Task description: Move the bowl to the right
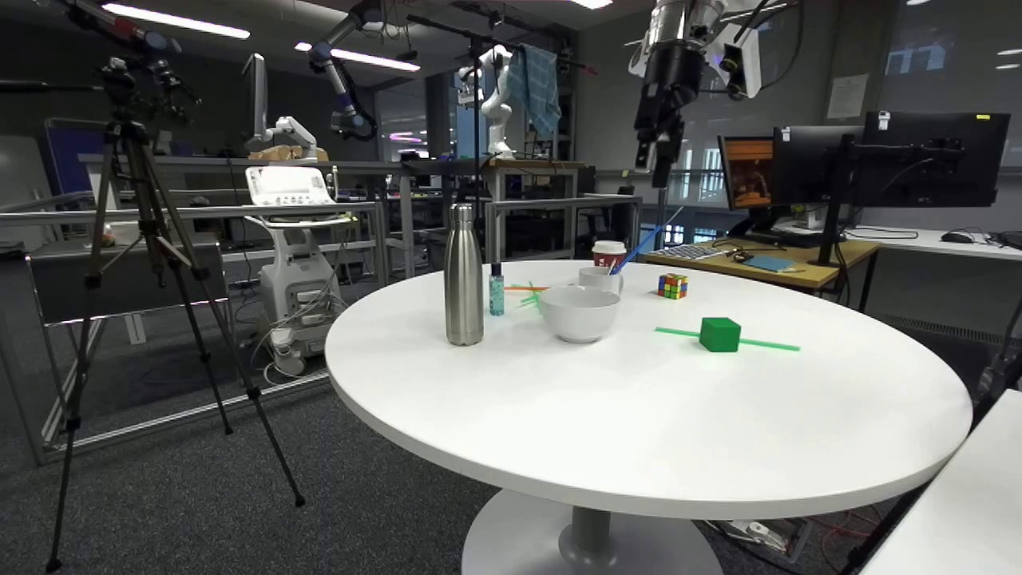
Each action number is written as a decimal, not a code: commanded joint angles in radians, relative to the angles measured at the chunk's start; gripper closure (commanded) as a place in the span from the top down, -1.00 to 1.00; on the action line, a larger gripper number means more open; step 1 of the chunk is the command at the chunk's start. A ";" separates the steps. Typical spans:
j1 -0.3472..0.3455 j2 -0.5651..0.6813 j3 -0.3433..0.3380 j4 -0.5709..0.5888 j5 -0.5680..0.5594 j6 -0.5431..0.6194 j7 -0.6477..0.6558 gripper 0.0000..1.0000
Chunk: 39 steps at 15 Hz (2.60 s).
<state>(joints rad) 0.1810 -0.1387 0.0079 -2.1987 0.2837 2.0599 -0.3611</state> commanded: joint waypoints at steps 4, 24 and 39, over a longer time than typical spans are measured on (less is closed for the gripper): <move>-0.047 0.149 0.023 0.112 -0.084 0.007 0.029 1.00; -0.097 0.403 0.053 0.288 -0.151 0.146 0.068 1.00; -0.215 0.546 0.057 0.346 -0.133 0.175 -0.055 1.00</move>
<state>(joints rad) -0.0087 0.3622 0.0471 -1.9030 0.1462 2.2259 -0.3914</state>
